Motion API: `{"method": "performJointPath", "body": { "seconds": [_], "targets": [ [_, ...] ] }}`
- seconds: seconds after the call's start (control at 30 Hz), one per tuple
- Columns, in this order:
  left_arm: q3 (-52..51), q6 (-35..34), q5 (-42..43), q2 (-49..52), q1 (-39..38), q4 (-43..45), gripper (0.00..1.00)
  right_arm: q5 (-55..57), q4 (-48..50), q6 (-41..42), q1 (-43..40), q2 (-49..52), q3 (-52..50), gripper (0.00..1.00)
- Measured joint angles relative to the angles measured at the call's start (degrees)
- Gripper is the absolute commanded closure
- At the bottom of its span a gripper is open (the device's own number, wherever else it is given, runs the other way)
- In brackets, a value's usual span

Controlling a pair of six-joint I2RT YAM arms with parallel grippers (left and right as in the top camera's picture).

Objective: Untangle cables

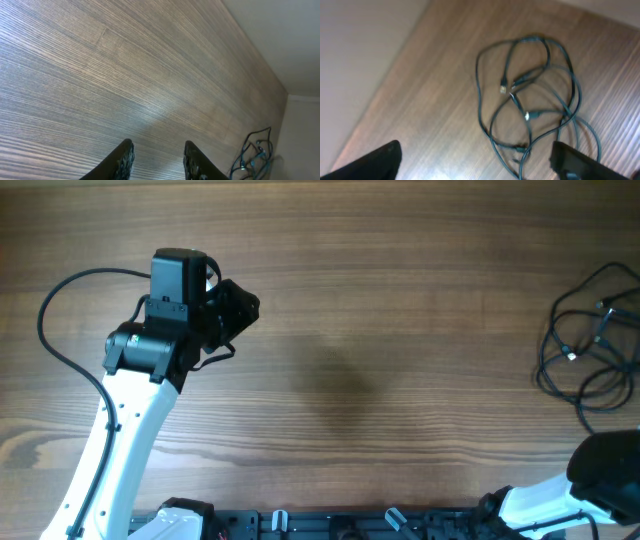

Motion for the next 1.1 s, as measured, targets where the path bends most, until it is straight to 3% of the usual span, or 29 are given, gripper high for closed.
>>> {"method": "performJointPath", "body": {
  "seconds": [0.07, 0.13, 0.17, 0.2, 0.3, 0.43, 0.67, 0.87, 1.1],
  "targets": [
    [0.0, 0.0, 0.0, 0.0, 0.0, 0.0, 0.64, -0.26, -0.76, 0.0, -0.02, -0.04, 0.0, 0.0],
    [0.0, 0.0, 0.0, 0.04, 0.0, -0.02, 0.55, -2.58, -1.51, -0.07, -0.02, -0.55, 0.0, 0.0],
    [0.0, 0.0, 0.0, 0.07, 0.0, -0.02, 0.37, -4.63, -1.97, -0.57, 0.0, -0.87, 0.0, 0.0],
    [0.0, 0.17, -0.02, 0.09, 0.0, 0.0, 0.0, -9.25, -2.82, -2.32, 0.09, -1.75, 0.0, 0.0],
    [0.0, 0.68, -0.17, 0.09, 0.0, -0.2, 0.0, -17.05, -4.17, -6.93, 1.05, -4.0, 0.0, 0.0],
    [0.0, 0.68, -0.35, 0.09, 0.0, -0.24, 0.0, -30.4, -9.57, -19.91, 8.48, -9.62, 0.0, 0.0],
    [0.0, 0.66, -0.39, 0.13, 0.0, -0.24, 0.0, -32.39, -17.97, -31.34, 23.23, -20.94, 0.0, 0.0],
    [0.0, 0.66, -0.42, 0.13, 0.0, -0.24, 0.0, -31.76, -20.09, -25.42, 24.87, -29.14, 0.31, 0.0],
    [0.0, 0.66, -0.39, 0.13, 0.0, -0.24, 0.0, -28.83, -20.31, -23.15, 24.87, -28.74, 0.33, 0.0]
  ]
}}
